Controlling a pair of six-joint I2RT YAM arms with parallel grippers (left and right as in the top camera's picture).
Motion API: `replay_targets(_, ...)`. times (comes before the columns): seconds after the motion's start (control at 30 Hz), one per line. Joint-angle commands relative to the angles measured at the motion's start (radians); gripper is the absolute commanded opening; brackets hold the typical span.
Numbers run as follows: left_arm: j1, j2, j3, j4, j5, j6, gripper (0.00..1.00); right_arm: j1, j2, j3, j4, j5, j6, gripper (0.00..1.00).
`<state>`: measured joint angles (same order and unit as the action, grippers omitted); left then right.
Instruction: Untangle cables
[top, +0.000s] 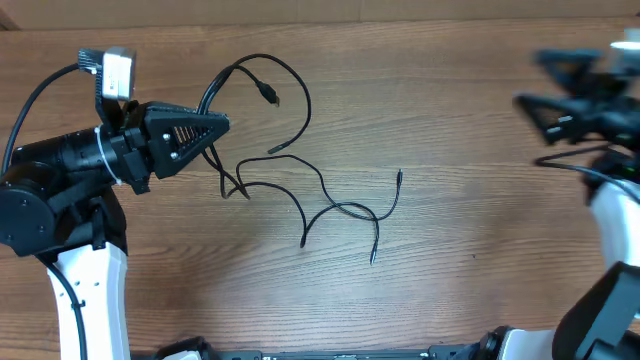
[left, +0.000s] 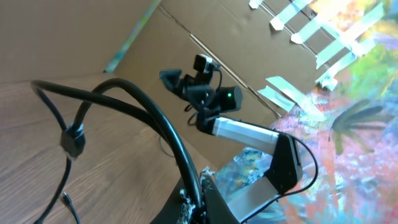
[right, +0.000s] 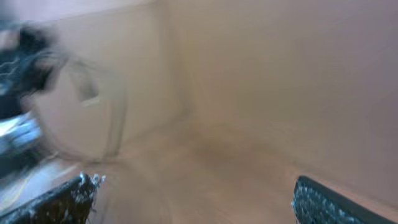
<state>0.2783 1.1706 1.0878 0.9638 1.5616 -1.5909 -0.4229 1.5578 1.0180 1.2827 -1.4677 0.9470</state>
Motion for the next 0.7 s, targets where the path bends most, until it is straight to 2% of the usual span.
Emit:
replay_targets(0.0,0.044,0.001,0.021,-0.025,0.018,0.014,0.04,0.145,-0.009,0.017,0.06,-0.101,0.143,1.0)
replay_targets(0.2,0.068,0.019,0.021,-0.024,0.002,0.013,0.04,0.394,-0.009,0.017,0.078,-0.101,0.171,1.0)
replay_targets(0.33,0.077,0.025,0.021,-0.024,0.002,0.028,0.04,0.514,-0.009,0.017,0.108,-0.101,0.137,1.0)
replay_targets(0.47,0.09,0.047,0.02,-0.021,0.021,0.038,0.04,0.563,-0.009,0.017,0.107,-0.101,0.117,1.0)
replay_targets(0.67,0.086,0.058,0.02,-0.02,0.021,0.072,0.04,0.55,-0.009,0.018,0.096,-0.102,0.112,1.0)
